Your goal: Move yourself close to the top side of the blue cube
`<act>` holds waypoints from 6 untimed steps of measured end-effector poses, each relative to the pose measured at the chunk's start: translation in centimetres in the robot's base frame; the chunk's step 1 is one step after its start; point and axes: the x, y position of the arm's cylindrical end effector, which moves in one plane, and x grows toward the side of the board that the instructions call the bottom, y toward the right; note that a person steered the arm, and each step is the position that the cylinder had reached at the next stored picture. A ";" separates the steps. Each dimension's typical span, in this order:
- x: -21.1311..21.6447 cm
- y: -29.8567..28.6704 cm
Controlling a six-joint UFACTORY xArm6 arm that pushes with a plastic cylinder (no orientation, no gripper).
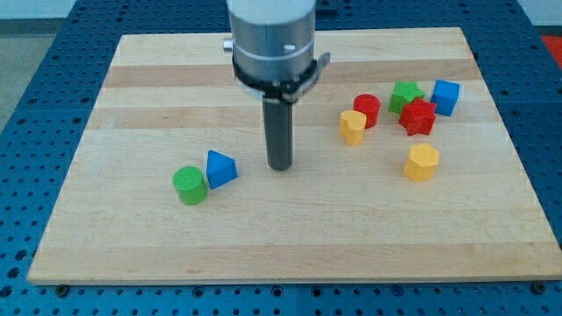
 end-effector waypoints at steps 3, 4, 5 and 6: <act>-17.1 0.9; -18.7 13.1; -18.0 23.5; -16.0 27.3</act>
